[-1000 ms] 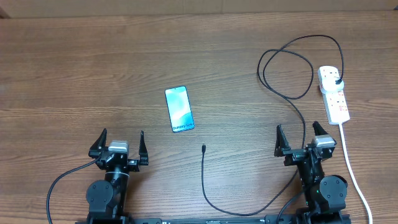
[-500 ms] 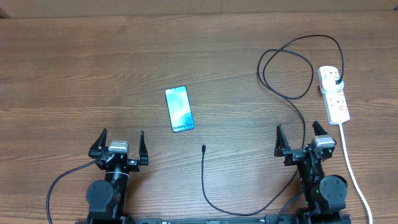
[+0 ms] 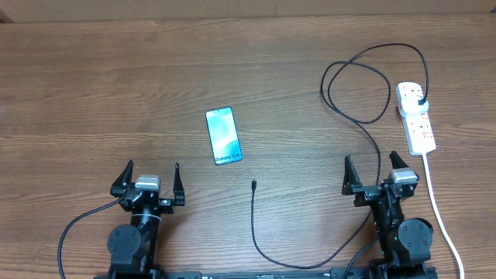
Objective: Plug charger to phone and switch on socket
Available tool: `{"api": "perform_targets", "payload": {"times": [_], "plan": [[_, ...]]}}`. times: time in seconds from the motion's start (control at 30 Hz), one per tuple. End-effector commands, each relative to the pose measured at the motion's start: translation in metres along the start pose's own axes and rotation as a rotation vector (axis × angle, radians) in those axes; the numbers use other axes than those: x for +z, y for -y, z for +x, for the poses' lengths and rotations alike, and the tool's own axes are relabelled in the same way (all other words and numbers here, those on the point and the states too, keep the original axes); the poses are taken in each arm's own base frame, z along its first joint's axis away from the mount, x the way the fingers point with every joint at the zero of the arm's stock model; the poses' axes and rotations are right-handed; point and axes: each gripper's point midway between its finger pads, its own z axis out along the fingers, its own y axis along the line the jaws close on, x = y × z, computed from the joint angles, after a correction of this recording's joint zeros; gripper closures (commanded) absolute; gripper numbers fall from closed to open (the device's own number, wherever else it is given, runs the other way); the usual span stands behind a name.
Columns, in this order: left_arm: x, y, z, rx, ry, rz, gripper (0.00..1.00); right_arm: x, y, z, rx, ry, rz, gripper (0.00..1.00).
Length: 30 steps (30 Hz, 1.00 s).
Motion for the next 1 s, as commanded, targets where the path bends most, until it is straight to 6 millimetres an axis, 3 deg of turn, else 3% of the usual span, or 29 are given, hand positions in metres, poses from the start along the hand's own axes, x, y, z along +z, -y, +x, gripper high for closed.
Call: {"api": "perform_targets", "payload": {"times": [0.0,0.4,0.53,0.6,0.67,0.8,0.97], "plan": [[0.0,-0.003,0.0,0.019,0.005,-0.018,0.0,0.0,0.001,0.003,0.003,0.001,0.005,0.0],[0.0,-0.004,0.0,0.02,0.006,-0.019,0.0,0.0,0.001,0.003,0.003,0.001,0.005,0.0],[-0.002,0.001,-0.026,-0.017,0.108,0.011,0.0,0.0,0.001,0.003,0.003,0.001,0.005,0.0],[-0.01,0.025,-0.054,-0.032,0.19,0.165,0.0,0.0,0.001,0.003,0.003,0.001,0.005,0.0],[-0.018,0.036,-0.07,-0.073,0.214,0.24,0.0,0.0,0.001,0.003,0.003,0.001,0.005,0.0],[-0.033,0.044,-0.091,-0.27,0.147,0.319,0.0,0.0,0.001,0.003,0.003,0.001,0.005,0.0],[-0.053,0.058,-0.116,-0.326,0.052,0.414,0.0,0.0,0.001,0.003,0.003,0.001,0.005,0.0]]}}
